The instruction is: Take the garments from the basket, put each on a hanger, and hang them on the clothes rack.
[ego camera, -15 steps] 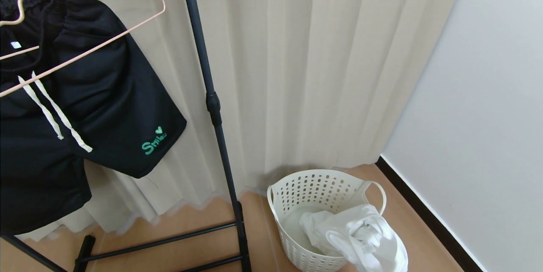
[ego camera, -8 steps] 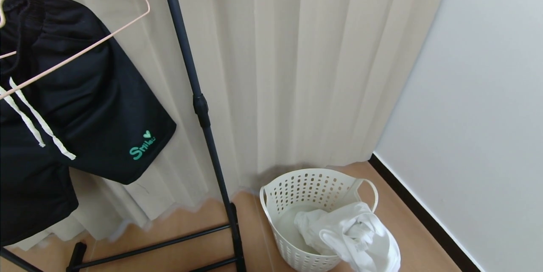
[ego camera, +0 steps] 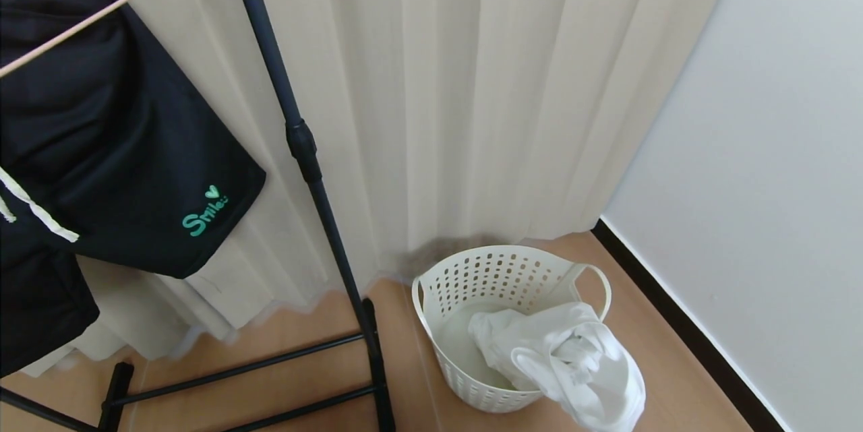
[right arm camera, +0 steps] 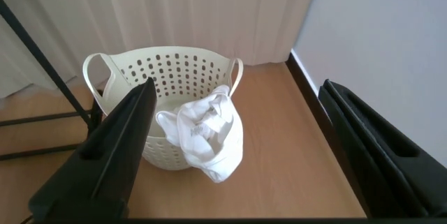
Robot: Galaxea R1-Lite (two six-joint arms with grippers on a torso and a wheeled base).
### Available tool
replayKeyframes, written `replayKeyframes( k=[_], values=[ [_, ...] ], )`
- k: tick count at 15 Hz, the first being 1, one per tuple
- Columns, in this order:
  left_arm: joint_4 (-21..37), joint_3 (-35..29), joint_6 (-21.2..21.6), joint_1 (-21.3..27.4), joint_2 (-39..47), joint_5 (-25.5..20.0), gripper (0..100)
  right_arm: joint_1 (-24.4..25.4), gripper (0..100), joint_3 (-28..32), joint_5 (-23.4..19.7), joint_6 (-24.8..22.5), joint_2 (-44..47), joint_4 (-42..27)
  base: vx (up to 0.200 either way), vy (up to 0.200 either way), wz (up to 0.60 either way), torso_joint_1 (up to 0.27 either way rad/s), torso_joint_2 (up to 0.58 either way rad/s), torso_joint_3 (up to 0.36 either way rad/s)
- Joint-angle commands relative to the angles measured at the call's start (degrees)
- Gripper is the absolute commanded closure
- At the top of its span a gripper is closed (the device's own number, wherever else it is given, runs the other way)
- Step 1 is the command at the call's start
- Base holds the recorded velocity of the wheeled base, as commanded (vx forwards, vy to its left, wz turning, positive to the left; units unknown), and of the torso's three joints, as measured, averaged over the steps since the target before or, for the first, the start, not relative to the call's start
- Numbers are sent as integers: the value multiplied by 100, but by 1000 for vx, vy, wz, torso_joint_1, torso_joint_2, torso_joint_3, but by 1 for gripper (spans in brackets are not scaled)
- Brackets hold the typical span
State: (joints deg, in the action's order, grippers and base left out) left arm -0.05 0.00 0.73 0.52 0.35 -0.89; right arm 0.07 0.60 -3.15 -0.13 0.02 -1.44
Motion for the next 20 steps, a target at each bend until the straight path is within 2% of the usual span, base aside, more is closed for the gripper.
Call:
replayKeyframes(
  k=[1, 20],
  values=[
    [-4, 0, -3, 0, 9, 1, 0, 1, 0, 2, -2, -4, -2, 3, 0, 0, 0, -2, 76, -119],
    [-4, 0, -12, 0, 9, 10, 0, 1, 0, 2, -2, -13, -2, -23, 0, 0, 0, 4, 6, -192]
  ],
)
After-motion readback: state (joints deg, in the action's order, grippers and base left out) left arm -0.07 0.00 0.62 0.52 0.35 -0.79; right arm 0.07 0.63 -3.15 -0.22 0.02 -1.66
